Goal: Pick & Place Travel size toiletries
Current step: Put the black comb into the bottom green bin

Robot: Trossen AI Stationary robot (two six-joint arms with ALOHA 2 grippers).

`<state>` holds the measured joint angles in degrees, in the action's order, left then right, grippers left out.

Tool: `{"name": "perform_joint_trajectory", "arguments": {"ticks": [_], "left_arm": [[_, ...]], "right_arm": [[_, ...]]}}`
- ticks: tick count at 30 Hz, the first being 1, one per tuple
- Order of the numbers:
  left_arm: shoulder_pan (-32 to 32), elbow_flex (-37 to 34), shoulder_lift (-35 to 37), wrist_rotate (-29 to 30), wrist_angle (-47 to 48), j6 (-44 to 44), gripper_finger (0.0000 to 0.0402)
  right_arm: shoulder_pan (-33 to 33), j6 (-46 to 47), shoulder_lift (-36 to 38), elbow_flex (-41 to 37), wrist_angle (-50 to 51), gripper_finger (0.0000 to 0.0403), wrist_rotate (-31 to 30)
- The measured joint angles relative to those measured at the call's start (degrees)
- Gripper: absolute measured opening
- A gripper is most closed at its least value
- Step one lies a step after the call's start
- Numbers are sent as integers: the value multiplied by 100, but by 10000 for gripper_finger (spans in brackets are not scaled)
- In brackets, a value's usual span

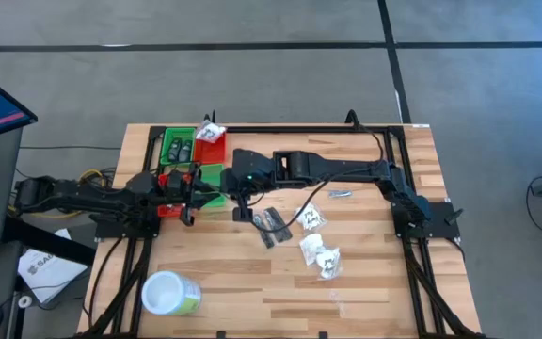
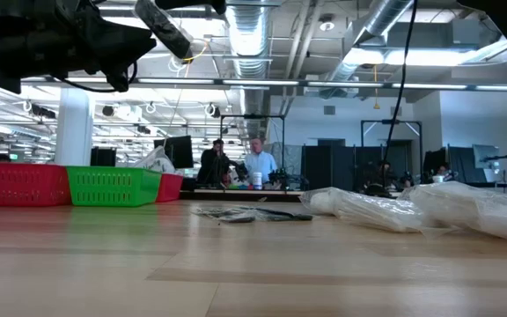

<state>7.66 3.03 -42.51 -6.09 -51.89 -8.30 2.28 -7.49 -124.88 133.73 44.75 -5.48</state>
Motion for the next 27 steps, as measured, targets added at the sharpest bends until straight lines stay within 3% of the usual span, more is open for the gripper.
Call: {"name": "perform_joint_trajectory", "arguments": {"ticks": [12, 18, 27], "left_arm": [[0, 4, -472, -235, -1047, 238, 70], [0, 4, -676, -238, -1196, 350, 11], [2, 7, -714, -200, -1286, 339, 4]], "right_arm": [[-4, 0, -9, 0, -9, 0, 104], [-4, 0, -9, 0, -4, 0, 103], [-97, 115, -9, 0, 329, 0, 114]]}}
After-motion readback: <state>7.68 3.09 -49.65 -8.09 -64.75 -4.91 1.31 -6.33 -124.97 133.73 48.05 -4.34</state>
